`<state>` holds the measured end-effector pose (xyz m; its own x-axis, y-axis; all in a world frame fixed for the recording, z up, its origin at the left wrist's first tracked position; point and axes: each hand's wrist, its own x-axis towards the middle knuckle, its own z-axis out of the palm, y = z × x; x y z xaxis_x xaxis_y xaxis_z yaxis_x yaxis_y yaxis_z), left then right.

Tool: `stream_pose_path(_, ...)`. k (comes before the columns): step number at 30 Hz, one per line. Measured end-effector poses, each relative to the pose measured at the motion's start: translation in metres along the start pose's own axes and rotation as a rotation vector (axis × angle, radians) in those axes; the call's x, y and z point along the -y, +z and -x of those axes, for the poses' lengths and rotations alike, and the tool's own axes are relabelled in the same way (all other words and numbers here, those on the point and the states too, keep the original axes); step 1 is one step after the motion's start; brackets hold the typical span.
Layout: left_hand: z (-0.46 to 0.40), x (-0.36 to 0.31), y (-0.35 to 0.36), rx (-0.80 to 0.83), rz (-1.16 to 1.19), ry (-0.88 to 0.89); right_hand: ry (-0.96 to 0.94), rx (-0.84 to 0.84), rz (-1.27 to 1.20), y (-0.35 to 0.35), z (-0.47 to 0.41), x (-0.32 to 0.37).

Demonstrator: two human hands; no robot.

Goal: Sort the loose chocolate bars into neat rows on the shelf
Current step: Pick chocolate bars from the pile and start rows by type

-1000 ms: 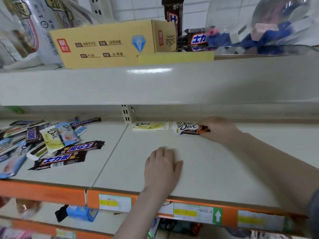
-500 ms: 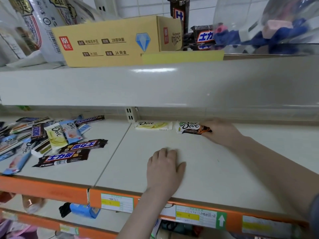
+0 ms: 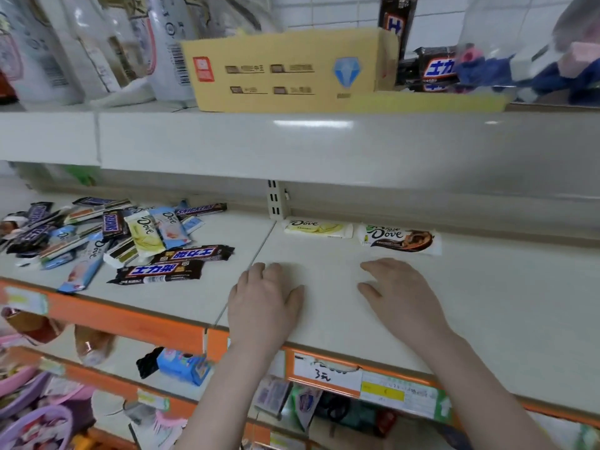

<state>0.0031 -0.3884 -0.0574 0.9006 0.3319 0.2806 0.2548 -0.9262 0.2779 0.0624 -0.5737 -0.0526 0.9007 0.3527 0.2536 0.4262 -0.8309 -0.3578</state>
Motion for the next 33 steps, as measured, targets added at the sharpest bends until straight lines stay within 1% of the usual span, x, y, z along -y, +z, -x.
stream_pose_path(4, -0.005, 0.055, -0.019, -0.033, 0.008, 0.006, -0.022, 0.000, -0.015, 0.025, 0.005, 0.059)
stream_pose_path(8, -0.018, 0.137, -0.039, -0.043, -0.015, 0.045, -0.018, -0.044, -0.012, 0.057, -0.008, 0.122)
stream_pose_path(11, -0.039, 0.195, -0.049, -0.005, -0.050, 0.155, 0.001, -0.093, 0.005, 0.079, -0.021, 0.167)
stream_pose_path(14, -0.062, 0.230, -0.050, 0.077, -0.048, 0.301, 0.022, -0.101, 0.024, 0.093, -0.031, 0.203)
stream_pose_path(17, -0.086, 0.243, -0.044, 0.205, -0.041, 0.423, 0.057, -0.105, 0.042, 0.101, -0.039, 0.224)
stream_pose_path(22, -0.115, 0.241, -0.031, 0.354, -0.151, 0.564, 0.129, -0.096, 0.077, 0.105, -0.043, 0.233)
stream_pose_path(24, -0.122, 0.239, -0.028, 0.363, -0.181, 0.577, 0.157, -0.090, 0.080, 0.106, -0.045, 0.231)
stream_pose_path(28, -0.132, 0.232, -0.029, 0.326, -0.240, 0.593, 0.213, -0.104, 0.077, 0.107, -0.048, 0.225)
stream_pose_path(31, -0.138, 0.228, -0.033, 0.291, -0.237, 0.607, 0.238, -0.114, 0.066, 0.111, -0.049, 0.222)
stream_pose_path(33, -0.141, 0.225, -0.035, 0.307, -0.227, 0.613, 0.252, -0.108, 0.065, 0.114, -0.049, 0.220)
